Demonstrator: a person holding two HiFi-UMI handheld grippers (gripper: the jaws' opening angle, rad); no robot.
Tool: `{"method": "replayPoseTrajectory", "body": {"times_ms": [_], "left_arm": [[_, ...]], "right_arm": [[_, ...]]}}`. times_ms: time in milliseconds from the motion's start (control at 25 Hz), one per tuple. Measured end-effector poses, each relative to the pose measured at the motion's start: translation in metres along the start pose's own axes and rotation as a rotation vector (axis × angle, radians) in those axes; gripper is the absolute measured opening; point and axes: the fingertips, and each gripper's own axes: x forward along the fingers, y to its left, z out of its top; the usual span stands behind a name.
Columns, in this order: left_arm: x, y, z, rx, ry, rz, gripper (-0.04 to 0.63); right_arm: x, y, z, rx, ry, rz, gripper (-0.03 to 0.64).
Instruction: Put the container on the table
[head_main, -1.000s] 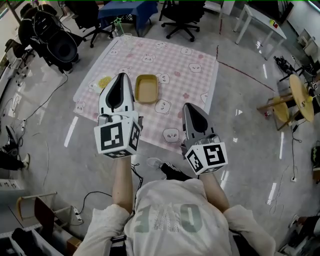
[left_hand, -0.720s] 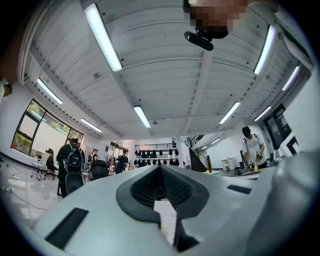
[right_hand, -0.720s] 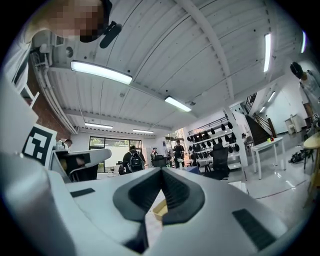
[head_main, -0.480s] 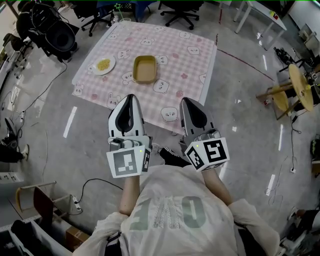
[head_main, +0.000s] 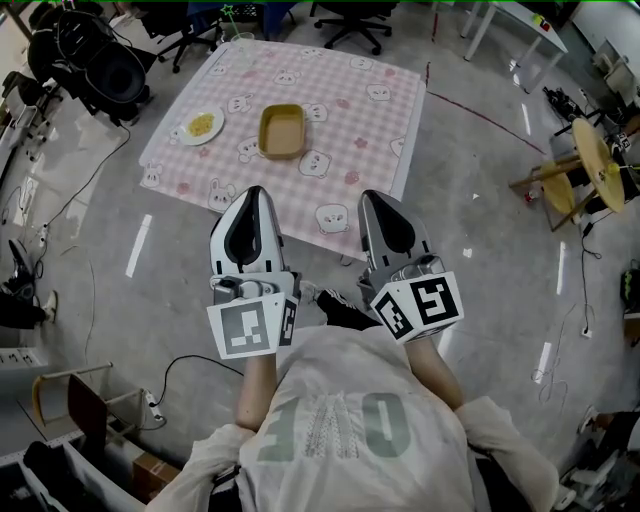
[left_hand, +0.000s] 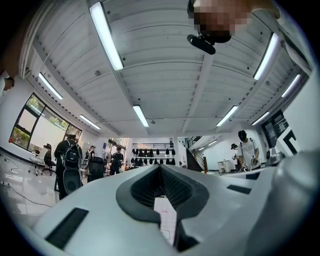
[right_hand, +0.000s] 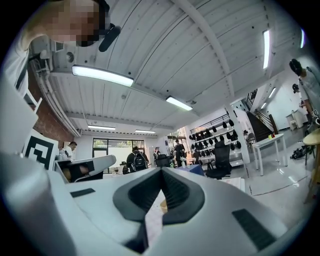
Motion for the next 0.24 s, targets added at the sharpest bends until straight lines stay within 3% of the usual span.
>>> {"method": "replayPoseTrajectory", "body": {"times_ms": [240], "left_arm": [[-0.0018,-0.0043,0.0075,0.009,-0.01,0.001,0.029]], "right_arm": [[-0.005,-0.0013,0.0084,0.003,-0.019,0.008,0.028]]}}
